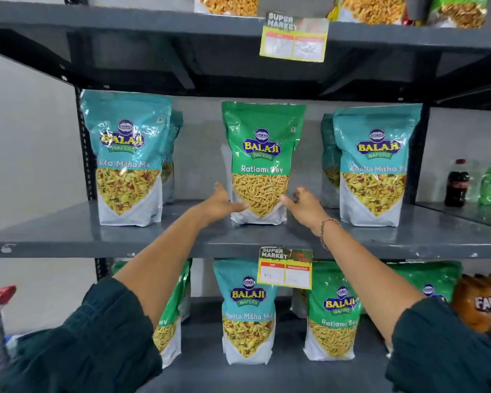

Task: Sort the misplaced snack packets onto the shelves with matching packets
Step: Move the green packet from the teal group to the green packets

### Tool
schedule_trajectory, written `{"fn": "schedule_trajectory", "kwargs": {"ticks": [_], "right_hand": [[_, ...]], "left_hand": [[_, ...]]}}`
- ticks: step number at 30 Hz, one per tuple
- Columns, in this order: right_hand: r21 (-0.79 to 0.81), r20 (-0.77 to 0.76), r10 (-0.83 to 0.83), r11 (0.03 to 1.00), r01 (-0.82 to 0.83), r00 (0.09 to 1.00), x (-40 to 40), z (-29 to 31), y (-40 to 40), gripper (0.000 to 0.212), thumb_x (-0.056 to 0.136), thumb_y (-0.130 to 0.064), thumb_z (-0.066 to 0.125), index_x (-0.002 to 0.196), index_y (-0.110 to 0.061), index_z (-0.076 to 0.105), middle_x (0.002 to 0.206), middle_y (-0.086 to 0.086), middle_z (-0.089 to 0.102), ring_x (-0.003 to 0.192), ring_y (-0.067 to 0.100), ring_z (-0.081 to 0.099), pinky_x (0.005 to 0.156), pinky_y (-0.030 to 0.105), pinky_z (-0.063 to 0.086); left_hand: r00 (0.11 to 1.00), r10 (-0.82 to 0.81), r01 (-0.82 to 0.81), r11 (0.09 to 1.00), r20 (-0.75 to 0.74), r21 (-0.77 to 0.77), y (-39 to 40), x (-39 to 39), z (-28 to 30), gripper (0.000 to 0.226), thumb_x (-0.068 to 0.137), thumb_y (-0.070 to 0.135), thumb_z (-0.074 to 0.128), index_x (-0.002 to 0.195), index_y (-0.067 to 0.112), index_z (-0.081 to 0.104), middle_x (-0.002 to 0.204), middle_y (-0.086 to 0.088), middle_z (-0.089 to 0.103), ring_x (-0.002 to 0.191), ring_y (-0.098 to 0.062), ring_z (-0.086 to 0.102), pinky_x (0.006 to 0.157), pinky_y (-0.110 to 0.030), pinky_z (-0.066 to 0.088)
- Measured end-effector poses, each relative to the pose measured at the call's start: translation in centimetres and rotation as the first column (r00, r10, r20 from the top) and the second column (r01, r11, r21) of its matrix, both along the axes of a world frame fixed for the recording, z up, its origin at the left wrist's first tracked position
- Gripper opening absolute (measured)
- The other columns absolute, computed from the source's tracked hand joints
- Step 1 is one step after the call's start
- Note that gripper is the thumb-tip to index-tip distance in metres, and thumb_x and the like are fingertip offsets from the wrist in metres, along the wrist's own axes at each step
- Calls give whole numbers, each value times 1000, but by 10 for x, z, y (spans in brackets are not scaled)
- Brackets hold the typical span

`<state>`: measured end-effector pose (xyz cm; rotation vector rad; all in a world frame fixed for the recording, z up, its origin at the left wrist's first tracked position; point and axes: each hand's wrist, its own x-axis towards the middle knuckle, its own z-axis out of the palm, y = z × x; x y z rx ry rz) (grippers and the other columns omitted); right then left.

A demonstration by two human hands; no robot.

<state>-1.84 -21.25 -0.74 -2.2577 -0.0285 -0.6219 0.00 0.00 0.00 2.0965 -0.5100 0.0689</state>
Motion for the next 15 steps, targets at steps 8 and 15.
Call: {"fn": "schedule_trajectory", "kwargs": {"ticks": [8, 15], "right_hand": [[339, 55, 265, 902, -268, 963, 29, 0, -3, 39, 80, -22, 67, 113, -5, 55, 115, 6, 63, 105, 18, 58, 87, 29, 44], [434, 162, 255, 849, -301, 953, 1, -3, 4, 28, 73, -12, 73, 98, -11, 62, 103, 12, 68, 92, 20, 63, 88, 35, 52]], "left_hand": [[995, 50, -40, 992, 83, -119, -15, 29, -10, 46, 75, 34, 74, 114, 18, 56, 111, 4, 63, 106, -17, 59, 95, -32, 43], [984, 137, -115, 976, 111, -186, -2, 5, -16, 57, 67, 29, 80, 117, 12, 59, 122, -5, 66, 114, -22, 59, 105, -44, 44]]}}
